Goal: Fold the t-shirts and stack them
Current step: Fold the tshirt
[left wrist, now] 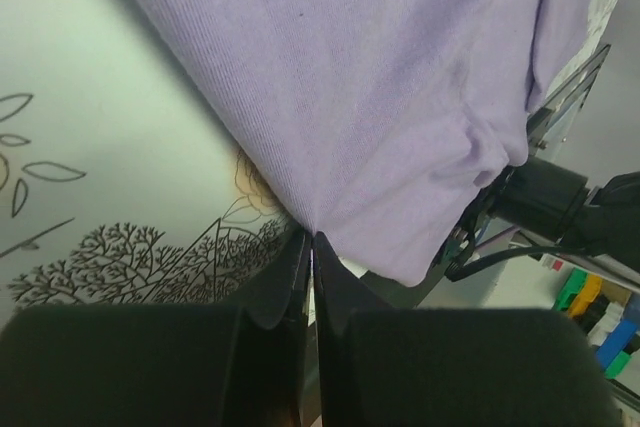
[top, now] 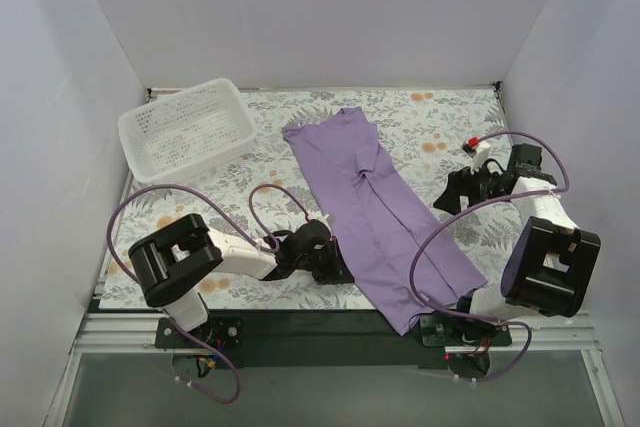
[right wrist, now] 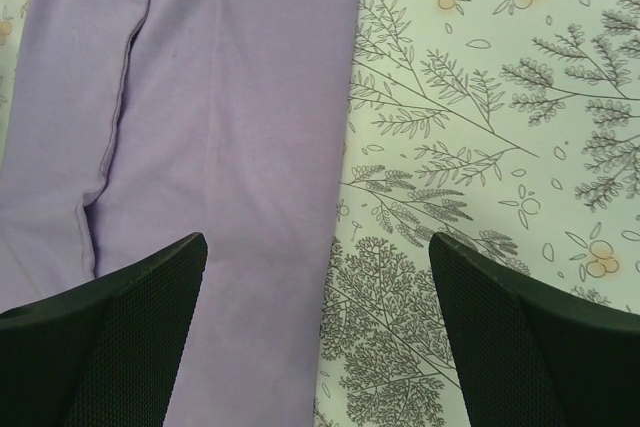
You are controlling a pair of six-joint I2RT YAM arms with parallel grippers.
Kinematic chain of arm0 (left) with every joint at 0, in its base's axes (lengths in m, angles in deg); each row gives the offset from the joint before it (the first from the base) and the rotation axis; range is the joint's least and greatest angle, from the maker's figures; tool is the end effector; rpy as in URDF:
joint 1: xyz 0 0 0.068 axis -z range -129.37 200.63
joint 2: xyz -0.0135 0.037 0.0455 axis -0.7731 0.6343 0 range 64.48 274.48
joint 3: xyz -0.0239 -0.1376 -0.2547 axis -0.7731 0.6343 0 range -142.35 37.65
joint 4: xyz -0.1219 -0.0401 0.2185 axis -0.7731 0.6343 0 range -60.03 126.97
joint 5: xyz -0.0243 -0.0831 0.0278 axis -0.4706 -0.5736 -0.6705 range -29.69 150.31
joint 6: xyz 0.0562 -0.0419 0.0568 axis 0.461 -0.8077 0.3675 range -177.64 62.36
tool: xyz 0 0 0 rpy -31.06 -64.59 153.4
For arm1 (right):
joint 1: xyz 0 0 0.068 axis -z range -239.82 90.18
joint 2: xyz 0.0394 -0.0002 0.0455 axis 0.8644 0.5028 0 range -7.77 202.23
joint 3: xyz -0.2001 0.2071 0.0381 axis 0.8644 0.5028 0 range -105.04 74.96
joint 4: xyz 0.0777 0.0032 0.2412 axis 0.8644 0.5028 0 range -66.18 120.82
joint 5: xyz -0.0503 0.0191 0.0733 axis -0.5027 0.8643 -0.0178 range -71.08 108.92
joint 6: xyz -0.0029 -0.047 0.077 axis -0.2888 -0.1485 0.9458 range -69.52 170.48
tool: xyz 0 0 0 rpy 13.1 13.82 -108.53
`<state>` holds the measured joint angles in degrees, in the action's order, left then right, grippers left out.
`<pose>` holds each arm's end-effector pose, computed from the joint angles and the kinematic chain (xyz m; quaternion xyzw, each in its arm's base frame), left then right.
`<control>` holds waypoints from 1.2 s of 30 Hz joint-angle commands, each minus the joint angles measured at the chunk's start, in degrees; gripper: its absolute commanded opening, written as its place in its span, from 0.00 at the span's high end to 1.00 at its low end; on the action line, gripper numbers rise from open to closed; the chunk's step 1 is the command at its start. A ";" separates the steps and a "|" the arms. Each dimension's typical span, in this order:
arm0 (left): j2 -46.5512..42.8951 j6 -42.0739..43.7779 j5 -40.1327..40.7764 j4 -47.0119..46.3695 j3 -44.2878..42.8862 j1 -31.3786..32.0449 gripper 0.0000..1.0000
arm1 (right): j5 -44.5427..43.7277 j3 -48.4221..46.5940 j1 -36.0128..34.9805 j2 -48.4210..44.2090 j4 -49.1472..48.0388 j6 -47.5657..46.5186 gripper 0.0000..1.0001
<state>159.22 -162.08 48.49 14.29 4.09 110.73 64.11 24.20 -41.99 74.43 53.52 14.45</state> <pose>0.1437 -0.2830 0.1075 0.3113 -0.8673 0.3860 0.0439 0.2820 -0.0305 0.2064 -0.2360 0.8677 0.2275 0.3736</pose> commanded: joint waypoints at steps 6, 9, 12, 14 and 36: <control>-10.76 6.53 3.08 12.06 2.53 -1.03 0.66 | -0.01 -5.55 -6.74 3.84 1.16 -1.06 0.02; -20.33 7.06 11.08 18.11 3.33 -2.08 0.32 | 0.77 -10.39 -9.91 9.02 0.98 1.47 0.02; -29.22 8.90 15.42 20.34 4.73 -5.85 0.21 | 2.62 -19.53 -12.37 17.10 -0.16 8.13 0.02; -32.58 10.48 13.23 20.43 6.13 -11.30 0.21 | 3.42 -27.69 -14.21 24.74 -1.56 13.41 0.02; -37.08 13.13 11.90 23.06 3.68 -23.53 0.22 | -5.03 -70.08 -24.24 63.35 -5.00 46.92 0.45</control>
<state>123.15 -149.38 59.66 37.28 9.58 87.54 59.17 -43.45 -66.62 135.34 49.15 58.49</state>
